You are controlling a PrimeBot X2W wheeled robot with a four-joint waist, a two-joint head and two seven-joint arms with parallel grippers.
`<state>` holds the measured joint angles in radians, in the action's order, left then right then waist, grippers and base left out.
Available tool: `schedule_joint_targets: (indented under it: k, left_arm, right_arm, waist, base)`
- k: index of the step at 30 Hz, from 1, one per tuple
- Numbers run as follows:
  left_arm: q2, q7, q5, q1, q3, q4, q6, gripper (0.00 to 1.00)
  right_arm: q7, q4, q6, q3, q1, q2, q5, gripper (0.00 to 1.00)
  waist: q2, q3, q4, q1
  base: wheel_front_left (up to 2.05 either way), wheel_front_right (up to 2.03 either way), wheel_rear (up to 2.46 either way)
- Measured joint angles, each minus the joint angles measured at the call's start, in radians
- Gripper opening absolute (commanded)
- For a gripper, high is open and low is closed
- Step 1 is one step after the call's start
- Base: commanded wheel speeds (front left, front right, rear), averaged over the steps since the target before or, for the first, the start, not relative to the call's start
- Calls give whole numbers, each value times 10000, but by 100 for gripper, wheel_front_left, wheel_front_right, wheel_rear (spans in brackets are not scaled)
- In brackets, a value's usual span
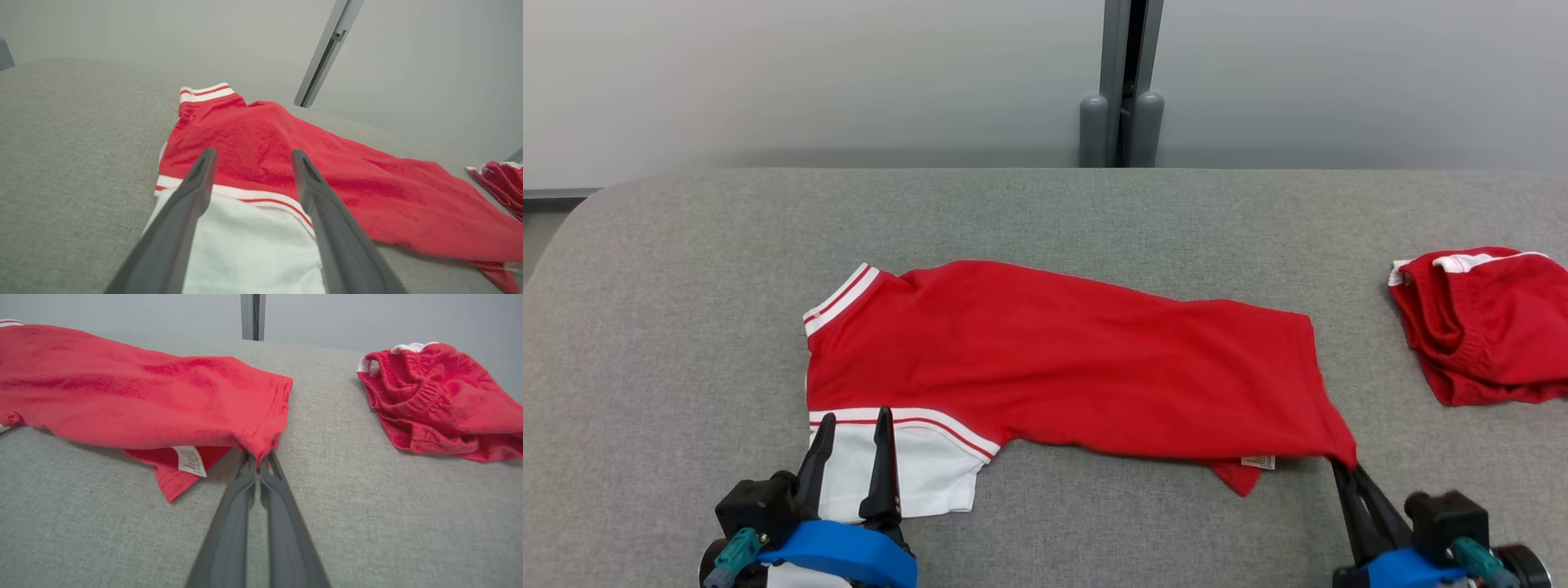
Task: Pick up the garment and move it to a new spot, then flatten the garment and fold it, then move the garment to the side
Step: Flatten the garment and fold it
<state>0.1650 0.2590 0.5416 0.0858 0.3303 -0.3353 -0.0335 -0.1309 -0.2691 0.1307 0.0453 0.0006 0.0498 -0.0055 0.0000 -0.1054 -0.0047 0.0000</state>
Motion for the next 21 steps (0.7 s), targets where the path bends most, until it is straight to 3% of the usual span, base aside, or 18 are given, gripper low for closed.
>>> schedule_joint_targets:
  k: [5, 6, 7, 8, 15, 21]
  left_arm:
    - [19, 12, -54, 18, 2, 84, -2, 100]
    - [23, 12, -65, 22, 12, 88, -2, 100]
    - [25, 12, -67, 26, 19, 90, 0, 100]
    - [27, 12, -75, 32, 38, 92, 0, 100]
    - [13, 12, -79, 10, 163, 117, 6, 100]
    - [-36, 12, -79, -86, 286, 242, 36, 100]
  right_arm:
    - [587, 426, 2, 104, 834, -6, 228, 0]
    - [642, 345, 2, 199, 872, -4, 203, 14]
    - [644, 245, 2, 295, 895, -6, 69, 63]
    - [575, 151, 0, 378, 903, -2, 8, 100]
    - [234, -69, 2, 399, 897, -4, 288, 100]
    - [140, 646, 0, 397, 838, -2, 426, 100]
  waist:
    - [0, -58, -49, 0]
    - [0, -57, -49, 0]
    - [0, -50, -43, 0]
    - [0, -35, -25, 0]
    - [0, 204, 107, 0]
    - [0, 534, 207, 0]
  base:
    - [0, 0, 0]
    - [0, 0, 0]
    - [0, 0, 0]
    - [0, 0, 0]
    - [0, 0, 0]
    - [0, 0, 0]
